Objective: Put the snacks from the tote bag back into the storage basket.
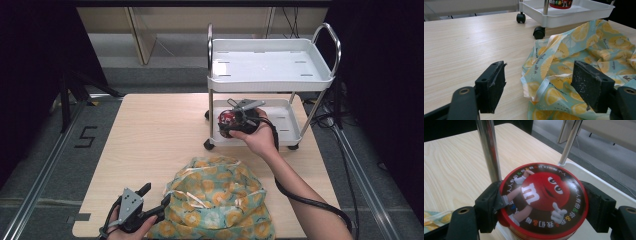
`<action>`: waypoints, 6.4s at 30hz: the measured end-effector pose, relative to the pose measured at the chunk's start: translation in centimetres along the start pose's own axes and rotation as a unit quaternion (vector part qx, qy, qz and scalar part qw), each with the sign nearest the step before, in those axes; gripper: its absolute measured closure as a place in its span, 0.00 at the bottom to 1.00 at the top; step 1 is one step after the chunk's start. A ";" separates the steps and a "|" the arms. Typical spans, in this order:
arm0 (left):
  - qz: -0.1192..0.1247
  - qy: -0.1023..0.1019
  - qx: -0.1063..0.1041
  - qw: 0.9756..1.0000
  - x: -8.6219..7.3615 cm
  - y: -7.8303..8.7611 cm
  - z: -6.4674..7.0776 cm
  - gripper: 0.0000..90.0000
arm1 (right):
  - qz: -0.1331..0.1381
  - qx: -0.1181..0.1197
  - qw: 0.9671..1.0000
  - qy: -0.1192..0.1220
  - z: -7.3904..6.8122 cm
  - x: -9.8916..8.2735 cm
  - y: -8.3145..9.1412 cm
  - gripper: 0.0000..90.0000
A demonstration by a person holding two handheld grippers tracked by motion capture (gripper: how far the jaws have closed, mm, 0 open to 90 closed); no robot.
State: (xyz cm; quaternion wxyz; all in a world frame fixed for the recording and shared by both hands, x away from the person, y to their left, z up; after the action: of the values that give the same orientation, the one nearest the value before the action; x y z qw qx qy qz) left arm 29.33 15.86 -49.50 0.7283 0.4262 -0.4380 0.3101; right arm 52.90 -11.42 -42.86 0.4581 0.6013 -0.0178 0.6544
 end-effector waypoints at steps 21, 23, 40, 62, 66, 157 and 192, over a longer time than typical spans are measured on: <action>-0.002 -0.001 0.001 1.000 0.0 0.0 0.0 0.29 | -0.003 0.000 1.000 -0.011 0.2 -0.3 -0.4 0.30; -0.003 0.000 0.001 1.000 -0.1 0.0 0.1 0.29 | -0.003 0.001 1.000 -0.009 0.2 -0.2 -0.3 0.30; -0.001 0.001 0.001 1.000 0.0 0.0 0.0 0.29 | -0.004 0.001 1.000 -0.013 0.3 -0.2 -0.6 0.30; -0.003 0.001 0.001 1.000 -0.1 0.0 0.0 0.29 | -0.010 0.002 1.000 -0.013 0.3 -0.7 -1.3 0.30; -0.002 0.002 0.001 1.000 -0.1 -0.1 0.0 0.29 | -0.014 0.000 1.000 -0.013 0.3 -0.9 -1.6 0.30; -0.002 0.002 0.000 1.000 -0.1 0.0 -0.1 0.29 | -0.043 0.007 0.998 -0.050 -0.5 -3.5 -3.4 0.29; 0.004 0.002 0.001 1.000 0.0 0.0 0.1 0.29 | -0.015 0.008 0.998 -0.056 -1.0 -3.0 -0.6 0.17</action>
State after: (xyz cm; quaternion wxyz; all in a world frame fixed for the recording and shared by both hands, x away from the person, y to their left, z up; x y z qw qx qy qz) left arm 29.30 15.82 -49.43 0.7277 0.4246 -0.4376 0.3142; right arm 52.07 -12.29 -45.88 0.4613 0.6405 -0.0294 0.6133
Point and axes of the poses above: each handheld gripper's, and its own axes: y roughly backward along the jaws, x roughly out of its top, z roughly to its right, the point moved 5 cm from there along -y, roughly forward along the jaws, and after that the axes turned 12 degrees about y, right-handed, at the moved point
